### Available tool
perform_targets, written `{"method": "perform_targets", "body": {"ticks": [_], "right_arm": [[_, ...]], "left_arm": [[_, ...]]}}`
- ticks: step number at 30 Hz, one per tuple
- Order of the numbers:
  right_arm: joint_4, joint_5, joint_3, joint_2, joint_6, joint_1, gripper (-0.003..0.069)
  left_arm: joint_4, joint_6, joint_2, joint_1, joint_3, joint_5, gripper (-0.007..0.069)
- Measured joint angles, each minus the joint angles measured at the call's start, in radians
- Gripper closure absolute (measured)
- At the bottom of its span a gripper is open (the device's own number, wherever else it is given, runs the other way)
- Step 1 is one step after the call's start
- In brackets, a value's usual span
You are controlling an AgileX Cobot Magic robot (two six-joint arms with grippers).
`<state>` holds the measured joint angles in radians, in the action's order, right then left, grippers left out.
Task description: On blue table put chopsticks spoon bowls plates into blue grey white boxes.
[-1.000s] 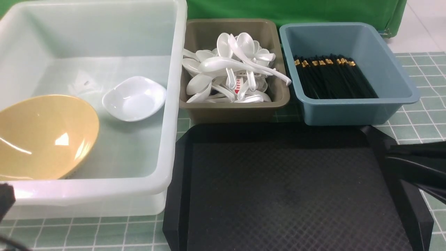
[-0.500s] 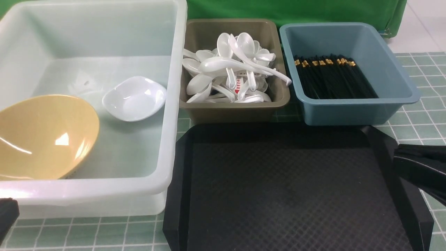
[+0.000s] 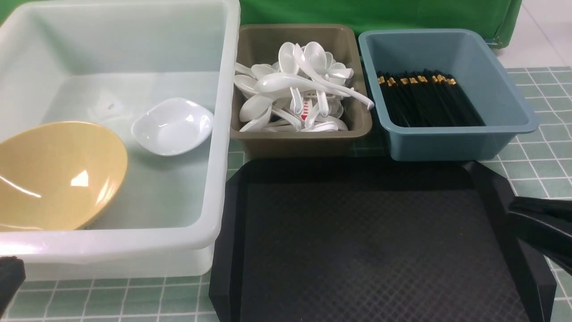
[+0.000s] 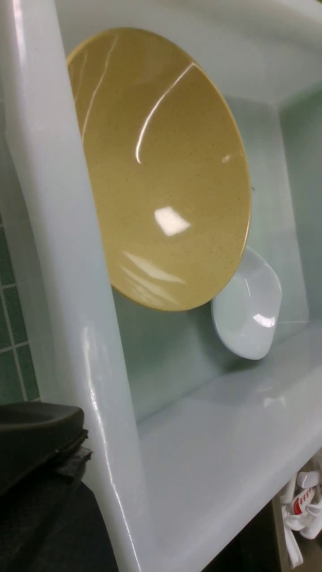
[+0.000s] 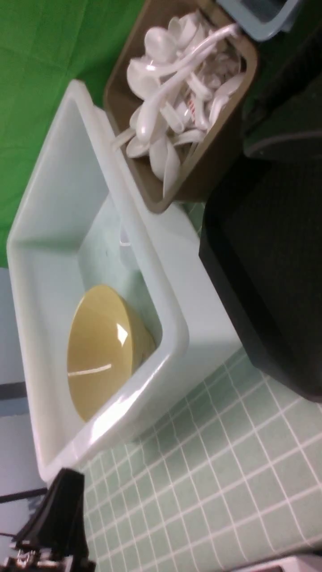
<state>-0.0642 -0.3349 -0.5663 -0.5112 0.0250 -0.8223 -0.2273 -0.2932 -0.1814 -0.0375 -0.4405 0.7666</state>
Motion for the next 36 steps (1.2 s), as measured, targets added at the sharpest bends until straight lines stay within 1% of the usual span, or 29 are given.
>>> {"method": "perform_targets", "body": {"ticks": [1,2,4,6,8,10,11,12,13,14,16,17,18,19,20,21,26,36], "right_arm": [[0.0,0.017,0.024,0.025,-0.005,0.027,0.0615],[0.0,0.095,0.116,0.088,-0.03,0.111,0.0623],[-0.001,0.175,0.216,0.161,-0.064,0.228,0.0624],[-0.001,0.239,0.313,0.233,-0.102,0.354,0.0624],[-0.001,0.285,0.414,0.316,-0.136,0.512,0.0624],[-0.001,0.293,0.465,0.365,-0.15,0.586,0.0624],[-0.001,0.294,0.472,0.365,-0.153,0.586,0.0624],[-0.001,0.295,0.498,0.393,-0.161,0.635,0.0624],[-0.001,0.296,0.516,0.408,-0.17,0.662,0.0624],[-0.001,0.289,0.557,0.444,-0.186,0.727,0.0624],[-0.001,0.271,0.586,0.476,-0.2,0.784,0.0624],[-0.001,0.267,0.588,0.479,-0.2,0.789,0.0624],[-0.001,0.25,0.595,0.504,-0.208,0.823,0.0624],[-0.002,0.229,0.595,0.514,-0.208,0.834,0.0624],[-0.002,0.224,0.595,0.516,-0.208,0.835,0.0624],[-0.012,0.152,0.595,0.522,-0.208,0.84,0.0624],[-0.025,0.042,0.595,0.522,-0.208,0.84,0.0624],[-0.026,0.033,0.595,0.522,-0.195,0.835,0.0624]], "left_arm": [[0.0,0.0,0.0,0.0,0.0,0.0,0.0638],[0.0,0.0,0.0,0.0,0.0,0.0,0.0638],[0.0,0.0,0.002,0.0,0.0,0.0,0.0638],[0.0,0.0,0.003,0.0,0.0,0.0,0.0638],[0.0,0.0,0.003,0.0,0.0,0.0,0.0638],[0.0,0.0,0.003,0.0,0.0,0.0,0.0638],[0.0,0.0,0.003,0.0,0.0,0.0,0.0638],[0.0,0.0,0.003,0.0,0.0,0.0,0.0638],[0.0,0.0,0.003,0.0,0.0,0.0,0.0638],[0.0,0.0,0.003,0.0,0.0,0.0,0.0638],[0.0,0.0,0.003,0.0,0.0,0.0,0.0638],[0.0,0.0,0.003,0.0,0.0,0.0,0.0638],[0.0,0.0,0.003,0.0,0.0,0.0,0.0638],[0.0,0.0,0.003,0.0,0.0,0.0,0.0638],[0.0,0.0,0.003,0.0,0.0,0.0,0.0638],[0.0,0.0,0.003,0.0,0.0,0.0,0.0638],[0.0,0.0,0.003,0.0,0.0,0.0,0.0638],[0.0,0.001,0.003,0.0,0.0,0.001,0.0638]]}}
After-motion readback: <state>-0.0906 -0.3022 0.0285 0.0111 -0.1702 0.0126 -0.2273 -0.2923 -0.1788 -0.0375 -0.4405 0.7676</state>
